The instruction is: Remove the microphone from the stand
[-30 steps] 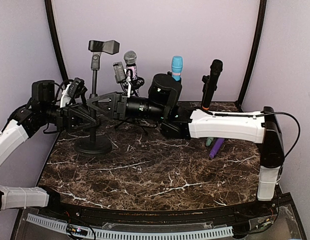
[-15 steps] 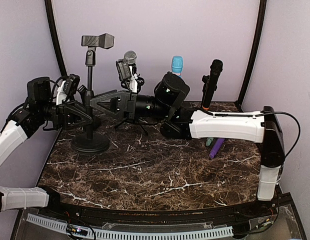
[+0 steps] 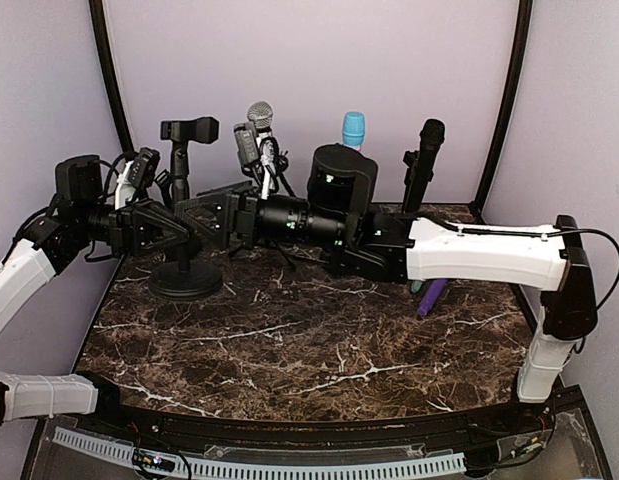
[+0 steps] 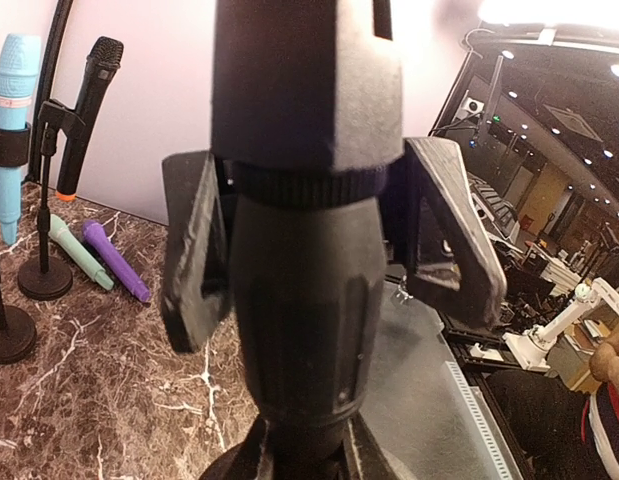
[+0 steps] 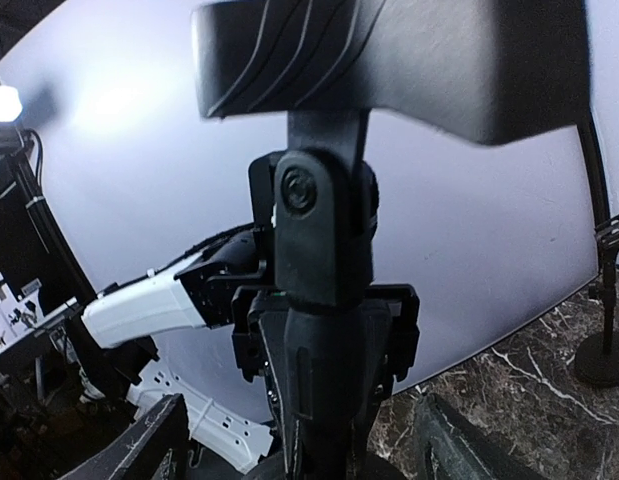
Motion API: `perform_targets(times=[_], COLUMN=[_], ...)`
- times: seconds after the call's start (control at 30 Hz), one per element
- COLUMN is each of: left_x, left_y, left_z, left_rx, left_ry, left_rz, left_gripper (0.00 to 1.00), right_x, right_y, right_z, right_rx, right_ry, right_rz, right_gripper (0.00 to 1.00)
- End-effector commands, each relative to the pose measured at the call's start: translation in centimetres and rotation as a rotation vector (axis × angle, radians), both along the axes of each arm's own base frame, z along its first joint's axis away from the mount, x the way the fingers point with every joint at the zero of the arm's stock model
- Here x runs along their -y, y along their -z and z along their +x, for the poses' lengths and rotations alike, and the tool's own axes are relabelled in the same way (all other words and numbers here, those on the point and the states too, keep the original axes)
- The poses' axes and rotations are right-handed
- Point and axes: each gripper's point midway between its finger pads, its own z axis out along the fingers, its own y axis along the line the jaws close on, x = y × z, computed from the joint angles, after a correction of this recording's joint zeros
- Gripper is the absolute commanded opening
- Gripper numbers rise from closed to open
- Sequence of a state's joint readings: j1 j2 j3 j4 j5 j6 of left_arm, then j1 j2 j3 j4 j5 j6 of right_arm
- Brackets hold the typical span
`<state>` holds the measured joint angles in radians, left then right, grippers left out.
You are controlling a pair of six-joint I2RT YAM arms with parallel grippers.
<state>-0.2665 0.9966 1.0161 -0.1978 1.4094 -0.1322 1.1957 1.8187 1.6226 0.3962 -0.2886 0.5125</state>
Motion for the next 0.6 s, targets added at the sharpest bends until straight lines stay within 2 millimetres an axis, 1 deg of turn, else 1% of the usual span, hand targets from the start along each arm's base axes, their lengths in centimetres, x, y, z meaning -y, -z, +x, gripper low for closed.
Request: perform_targets(times=[0.0,0.03,0.13,0.23,0.27,0.33,0.4,0.43,0.47,0.5,0.57], left_x=[-0.1,-0.1,-0.2,-0.3,-0.3,-0.4,-0.6,-0.6,-0.6,-0.7,-0.8], left_y=[-0.4,-0.3,0.1,0.4,0.4,0.7,1.3,1.6,1.9,2.2,2.7], left_z=[-0.2,-0.1,-0.3,-0.7,-0.8,-1.1,-1.3,-1.4,-1.5,-1.5,-1.6], left_rx=[0.073,0.081,0.096,0.113,0.119,0.132,0.132,0.131,0.130,0.129,0.134], left_ry=[-0.004,-0.006,-0.008,-0.003,-0.002,-0.003,-0.009,-0.014,-0.019,-0.027,-0.043], left_rz=[-0.005,-0.001,0.012,0.019,0.021,0.030,0.049,0.058,0.066,0.074,0.088], left_gripper=[0.00,0.00,0.00,0.00,0.00,0.00,0.02,0.11,0.29,0.49,0.81], right_x=[-0.8,-1.4,-2.8,-3.8,-4.0,-4.1,-3.8,-3.6,-3.3,-3.0,-2.3], right_y=[-0.6,-0.2,0.1,0.5,0.6,0.6,0.7,1.0,1.0,1.3,1.9], right_z=[-0.7,-0.9,-1.1,-0.9,-0.8,-0.8,-0.5,-0.3,0.0,0.3,1.1], right_rx=[0.073,0.077,0.096,0.103,0.104,0.112,0.118,0.122,0.124,0.127,0.141], right_ry=[0.051,0.051,0.056,0.078,0.090,0.106,0.135,0.156,0.178,0.206,0.261], right_rz=[-0.028,-0.046,-0.067,-0.085,-0.087,-0.086,-0.088,-0.096,-0.098,-0.104,-0.115], right_gripper=[0.76,0.75,0.70,0.58,0.53,0.38,0.16,0.07,0.00,0.00,0.00])
